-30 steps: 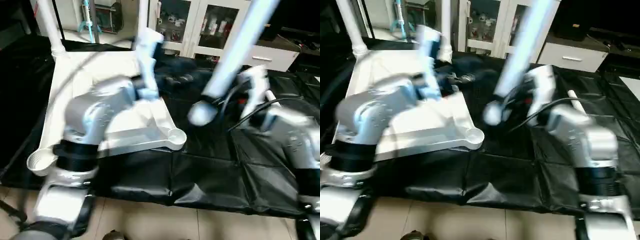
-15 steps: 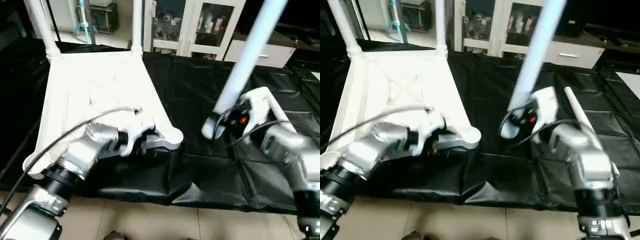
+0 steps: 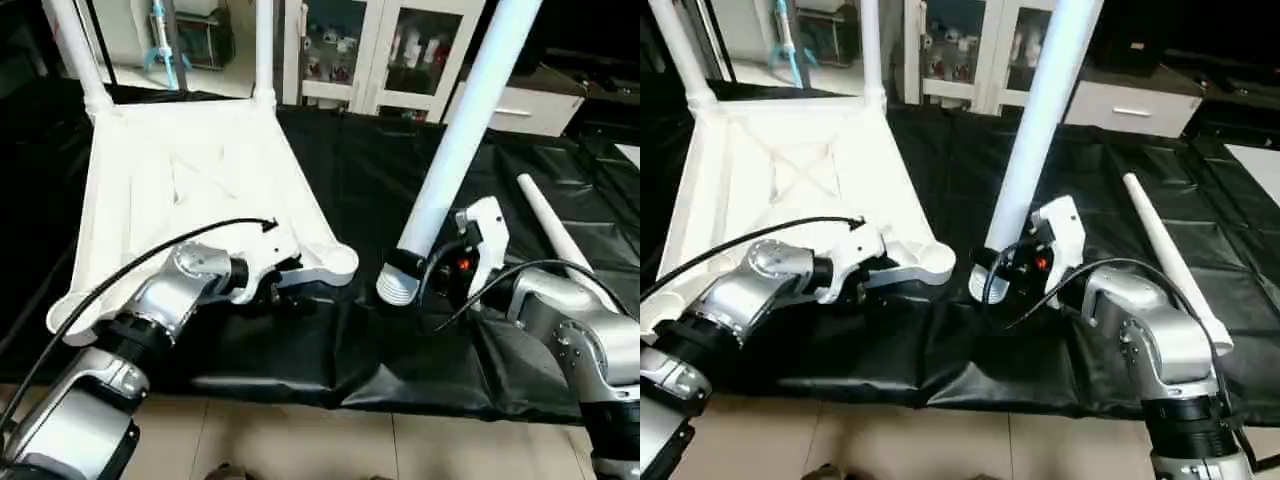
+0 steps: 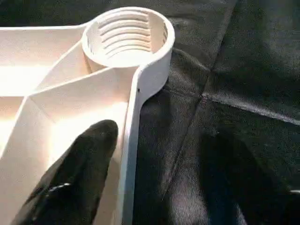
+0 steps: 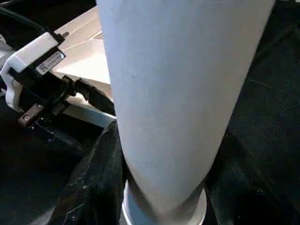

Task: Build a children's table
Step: Pick table leg

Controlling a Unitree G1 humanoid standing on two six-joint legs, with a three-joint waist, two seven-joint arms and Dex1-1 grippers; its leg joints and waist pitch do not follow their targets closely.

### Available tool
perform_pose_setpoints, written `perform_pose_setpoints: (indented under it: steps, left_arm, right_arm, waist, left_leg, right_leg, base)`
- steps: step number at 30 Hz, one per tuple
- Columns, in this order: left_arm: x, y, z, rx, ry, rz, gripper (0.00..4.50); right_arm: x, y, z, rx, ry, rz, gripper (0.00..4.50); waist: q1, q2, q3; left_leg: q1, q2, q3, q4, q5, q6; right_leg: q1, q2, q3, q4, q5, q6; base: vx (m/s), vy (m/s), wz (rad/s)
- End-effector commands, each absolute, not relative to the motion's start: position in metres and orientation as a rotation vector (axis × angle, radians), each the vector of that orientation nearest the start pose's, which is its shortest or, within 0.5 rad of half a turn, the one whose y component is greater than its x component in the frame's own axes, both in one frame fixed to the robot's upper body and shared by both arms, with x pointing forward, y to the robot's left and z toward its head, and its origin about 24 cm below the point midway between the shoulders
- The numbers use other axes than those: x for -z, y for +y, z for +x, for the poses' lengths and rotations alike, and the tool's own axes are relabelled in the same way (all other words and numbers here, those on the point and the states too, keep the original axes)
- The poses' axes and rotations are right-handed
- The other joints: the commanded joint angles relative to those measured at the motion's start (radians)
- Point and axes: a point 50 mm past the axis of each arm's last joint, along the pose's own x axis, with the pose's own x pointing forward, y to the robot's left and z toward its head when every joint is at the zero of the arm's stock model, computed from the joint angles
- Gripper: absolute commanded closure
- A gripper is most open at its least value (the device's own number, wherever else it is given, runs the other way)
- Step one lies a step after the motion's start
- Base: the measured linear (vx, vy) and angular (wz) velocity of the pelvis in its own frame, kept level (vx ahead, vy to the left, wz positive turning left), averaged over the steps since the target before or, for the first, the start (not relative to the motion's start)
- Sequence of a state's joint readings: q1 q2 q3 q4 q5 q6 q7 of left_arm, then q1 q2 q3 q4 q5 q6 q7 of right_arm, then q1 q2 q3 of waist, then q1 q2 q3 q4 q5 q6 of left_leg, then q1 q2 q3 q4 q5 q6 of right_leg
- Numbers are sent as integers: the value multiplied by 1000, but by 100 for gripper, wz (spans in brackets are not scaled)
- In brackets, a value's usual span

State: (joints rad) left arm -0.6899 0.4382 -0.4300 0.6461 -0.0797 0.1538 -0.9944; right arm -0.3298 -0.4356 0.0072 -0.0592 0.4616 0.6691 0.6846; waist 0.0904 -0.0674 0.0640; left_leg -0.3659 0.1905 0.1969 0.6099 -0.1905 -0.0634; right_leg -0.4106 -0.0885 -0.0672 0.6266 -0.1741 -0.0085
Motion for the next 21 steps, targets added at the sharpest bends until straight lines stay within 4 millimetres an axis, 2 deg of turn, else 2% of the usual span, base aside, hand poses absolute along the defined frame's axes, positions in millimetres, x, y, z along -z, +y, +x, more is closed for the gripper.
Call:
perform_pose_setpoints:
  steps: [1, 2, 5, 7, 10, 11, 15, 18, 21]
  left_arm:
    - [-67, 147, 340, 1128, 464, 480, 98]
    - [-68, 149, 340, 1130, 462, 482, 111]
    - [-72, 153, 344, 1115, 439, 490, 125]
    - [-74, 156, 345, 1116, 441, 484, 153]
    - [-72, 160, 345, 1116, 461, 490, 172]
    - [-71, 161, 345, 1115, 471, 495, 184]
    - [-69, 164, 345, 1115, 482, 501, 219]
    - [-68, 164, 346, 1128, 491, 501, 251]
    - [-68, 162, 345, 1153, 494, 507, 263]
  right_arm:
    - [-109, -169, 290, -809, 285, 75, 260]
    - [-110, -169, 289, -809, 284, 75, 260]
    - [-109, -171, 289, -809, 289, 72, 260]
    - [-109, -171, 288, -809, 290, 72, 260]
    - [-108, -171, 288, -809, 292, 71, 260]
    - [-108, -171, 288, -809, 291, 72, 260]
    - [-109, -170, 288, -812, 289, 74, 260]
    - [-109, -170, 286, -818, 290, 74, 260]
    - [-109, -171, 285, -819, 293, 74, 260]
  waist:
    - [4, 3, -74]
    - [4, 9, -73]
    - [4, 6, -72]
    - [5, 5, -73]
    - [6, 8, -72]
    - [7, 12, -73]
    - [6, 11, -73]
    - [7, 9, -72]
    - [8, 11, -70]
  left_leg:
    - [14, 41, -21, -77, -177, -31]
    - [15, 41, -22, -78, -180, -32]
    - [15, 40, -22, -79, -197, -35]
    - [15, 41, -24, -79, -204, -39]
    - [17, 42, -24, -80, -209, -40]
    - [17, 42, -24, -80, -208, -43]
    - [17, 42, -23, -81, -208, -45]
    - [19, 42, -22, -80, -218, -44]
    - [21, 43, -24, -82, -234, -47]
  right_leg:
    - [48, -65, 48, -75, -231, -164]
    - [48, -65, 48, -74, -231, -166]
    - [48, -65, 48, -78, -247, -162]
    - [49, -67, 48, -78, -258, -159]
    - [46, -66, 48, -79, -265, -158]
    - [46, -67, 48, -77, -254, -161]
    - [48, -66, 48, -74, -219, -175]
    - [47, -68, 49, -79, -246, -169]
    - [44, -68, 49, -82, -278, -160]
  base:
    - [0, 0, 0]
    - [0, 0, 0]
    - [0, 0, 0]
    - [0, 0, 0]
    - [0, 0, 0]
    - [0, 0, 0]
    - [0, 0, 0]
    - [0, 0, 0]
    - [0, 0, 0]
